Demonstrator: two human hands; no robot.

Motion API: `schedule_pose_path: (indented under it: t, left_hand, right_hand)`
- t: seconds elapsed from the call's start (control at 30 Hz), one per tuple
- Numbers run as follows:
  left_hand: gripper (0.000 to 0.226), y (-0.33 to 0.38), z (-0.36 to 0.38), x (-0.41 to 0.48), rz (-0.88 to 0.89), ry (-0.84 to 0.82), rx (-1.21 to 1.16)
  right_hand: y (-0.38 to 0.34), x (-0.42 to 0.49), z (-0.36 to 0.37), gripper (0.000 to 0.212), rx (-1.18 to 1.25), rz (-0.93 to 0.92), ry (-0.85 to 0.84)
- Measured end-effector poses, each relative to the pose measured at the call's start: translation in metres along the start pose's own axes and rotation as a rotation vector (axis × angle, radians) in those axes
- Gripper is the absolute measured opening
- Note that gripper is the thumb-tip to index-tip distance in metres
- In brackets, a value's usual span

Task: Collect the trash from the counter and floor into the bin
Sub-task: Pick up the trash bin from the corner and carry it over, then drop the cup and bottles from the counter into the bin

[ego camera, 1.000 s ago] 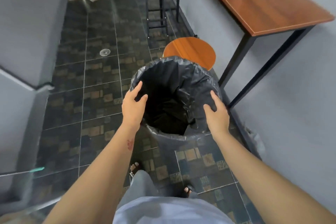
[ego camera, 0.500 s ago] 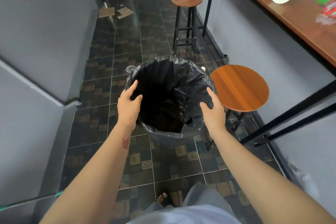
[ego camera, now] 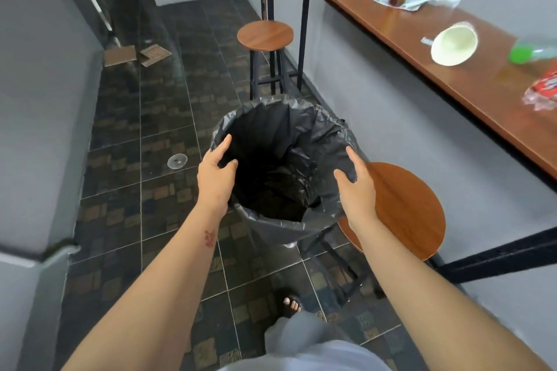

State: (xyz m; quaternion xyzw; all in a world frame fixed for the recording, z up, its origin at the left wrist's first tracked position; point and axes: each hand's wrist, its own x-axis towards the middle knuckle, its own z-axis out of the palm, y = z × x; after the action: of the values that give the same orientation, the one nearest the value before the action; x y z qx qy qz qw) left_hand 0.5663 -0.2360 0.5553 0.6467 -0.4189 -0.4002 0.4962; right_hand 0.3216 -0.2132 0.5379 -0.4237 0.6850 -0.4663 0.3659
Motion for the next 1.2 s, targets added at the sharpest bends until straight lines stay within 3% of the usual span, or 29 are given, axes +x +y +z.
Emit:
schedule_pose_path:
  t: [0.43, 0.7, 1.0, 1.1, 1.2]
  left_hand:
    - [0.057, 0.033, 0.122, 0.148, -0.033, -0.292, -0.008]
    - [0.062, 0.056, 0.179, 0.236, -0.037, -0.560, 0.034]
    - [0.053, 0.084, 0.222, 0.280, 0.024, -0.778, 0.066]
    - [0.052, 0.087, 0.230, 0.284, -0.047, -0.789, 0.069]
    - [0.050, 0.089, 0.239, 0.287, -0.071, -0.806, 0.101]
  right_hand:
    - [-0.014, 0.115, -0.009, 0.051, 0.004, 0.165, 0.273]
    - [-0.023, 0.153, 0.014, 0.053, -0.002, 0.272, 0.543]
    - [-0.031, 0.164, 0.039, 0.054, -0.010, 0.398, 0.785]
    - [-0.033, 0.167, 0.037, 0.059, -0.072, 0.409, 0.792]
    - [-0.043, 0.171, 0.031, 0.065, -0.354, 0.406, 0.868]
